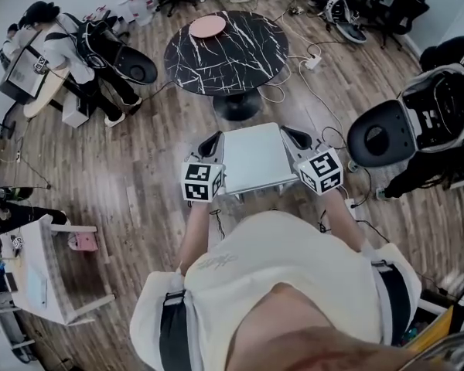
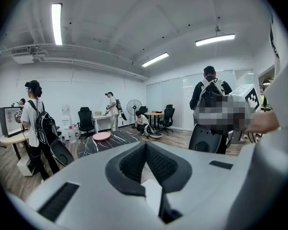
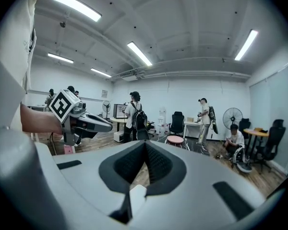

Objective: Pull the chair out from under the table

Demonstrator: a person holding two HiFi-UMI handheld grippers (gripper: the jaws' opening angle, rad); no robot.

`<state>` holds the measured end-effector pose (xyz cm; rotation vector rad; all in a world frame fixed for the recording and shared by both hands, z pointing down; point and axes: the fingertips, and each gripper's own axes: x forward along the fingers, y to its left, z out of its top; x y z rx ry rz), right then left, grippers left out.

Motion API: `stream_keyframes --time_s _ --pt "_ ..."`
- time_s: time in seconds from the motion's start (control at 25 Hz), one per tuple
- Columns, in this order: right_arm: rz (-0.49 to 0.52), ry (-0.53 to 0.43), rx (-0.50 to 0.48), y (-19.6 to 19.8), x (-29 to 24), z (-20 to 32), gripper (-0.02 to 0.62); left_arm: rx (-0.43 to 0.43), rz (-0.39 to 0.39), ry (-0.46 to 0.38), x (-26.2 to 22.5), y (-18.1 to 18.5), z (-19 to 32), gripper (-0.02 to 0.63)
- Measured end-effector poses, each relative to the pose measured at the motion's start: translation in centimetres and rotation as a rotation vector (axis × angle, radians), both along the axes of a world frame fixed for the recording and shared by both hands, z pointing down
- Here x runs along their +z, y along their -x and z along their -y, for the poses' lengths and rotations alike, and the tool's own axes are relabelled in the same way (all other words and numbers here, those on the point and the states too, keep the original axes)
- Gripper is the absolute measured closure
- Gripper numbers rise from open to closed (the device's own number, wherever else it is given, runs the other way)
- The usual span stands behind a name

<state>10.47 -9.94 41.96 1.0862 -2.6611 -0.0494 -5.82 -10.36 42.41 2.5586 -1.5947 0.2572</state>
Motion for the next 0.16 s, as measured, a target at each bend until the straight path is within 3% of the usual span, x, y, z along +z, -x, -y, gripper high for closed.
stream_keyframes --time_s 0.16 --pt "-0.008 0.001 -0.002 -0.01 0.45 -0.12 0.591 0.004 -0.002 0.008 0.54 -0.17 -0.19 0.588"
